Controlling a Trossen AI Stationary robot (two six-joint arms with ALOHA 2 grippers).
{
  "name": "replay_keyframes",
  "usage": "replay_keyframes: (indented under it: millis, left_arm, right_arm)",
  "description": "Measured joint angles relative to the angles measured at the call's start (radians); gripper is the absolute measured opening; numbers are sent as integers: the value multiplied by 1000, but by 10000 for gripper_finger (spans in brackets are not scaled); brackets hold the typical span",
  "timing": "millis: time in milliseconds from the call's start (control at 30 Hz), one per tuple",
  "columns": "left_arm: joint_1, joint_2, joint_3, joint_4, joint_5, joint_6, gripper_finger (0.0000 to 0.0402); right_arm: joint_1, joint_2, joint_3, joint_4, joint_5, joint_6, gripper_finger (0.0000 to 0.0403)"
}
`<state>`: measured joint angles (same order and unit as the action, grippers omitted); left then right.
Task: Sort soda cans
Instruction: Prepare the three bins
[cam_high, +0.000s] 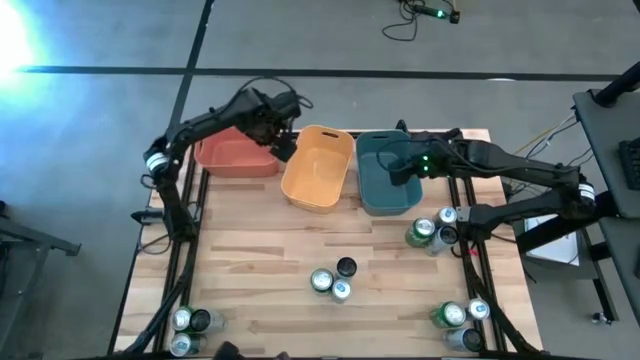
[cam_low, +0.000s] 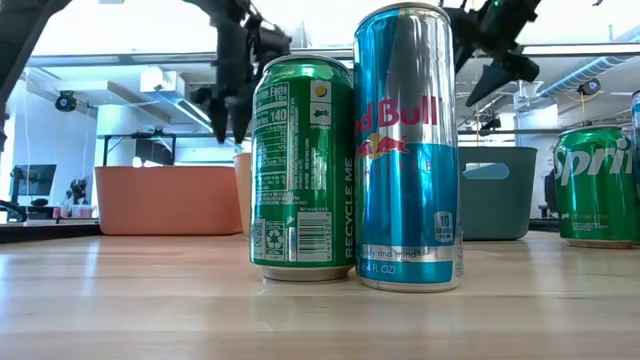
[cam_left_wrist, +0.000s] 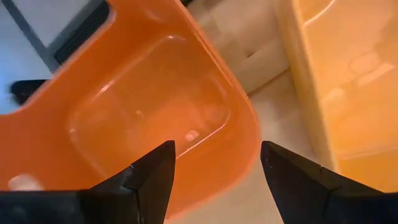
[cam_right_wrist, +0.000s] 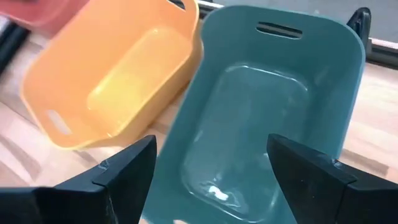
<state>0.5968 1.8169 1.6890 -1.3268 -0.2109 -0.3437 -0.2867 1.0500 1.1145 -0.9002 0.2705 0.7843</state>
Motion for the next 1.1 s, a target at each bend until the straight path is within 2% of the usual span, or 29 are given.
replay_keyframes:
  millis: [100, 300, 467, 633, 733, 800, 833, 1100]
  left_arm:
    - [-2, -15, -78, 34, 47, 12, 222]
    - [-12, -51, -206, 98, 51, 86, 222]
    - [-13, -110, -299, 169, 100, 175, 209]
    - [-12, -112, -385, 202, 180, 336, 148]
    - [-27, -111, -433, 183, 219, 413, 79]
    - [-41, -120, -447, 159, 199, 455, 28]
    - [-47, -127, -452, 133, 198, 467, 17]
    - [-175, -253, -471, -38, 176, 702, 3]
  right_arm:
    - [20, 4, 23, 1, 5, 45, 300]
    - [41, 33, 57, 1, 37, 108, 290]
    - [64, 80, 77, 4, 46, 140, 285]
    - [73, 137, 81, 23, 46, 143, 288]
    - [73, 172, 94, 23, 44, 135, 285]
    - [73, 185, 107, 23, 43, 119, 282]
    - [73, 190, 115, 23, 43, 110, 281]
    - [64, 186, 179, 7, 45, 8, 291]
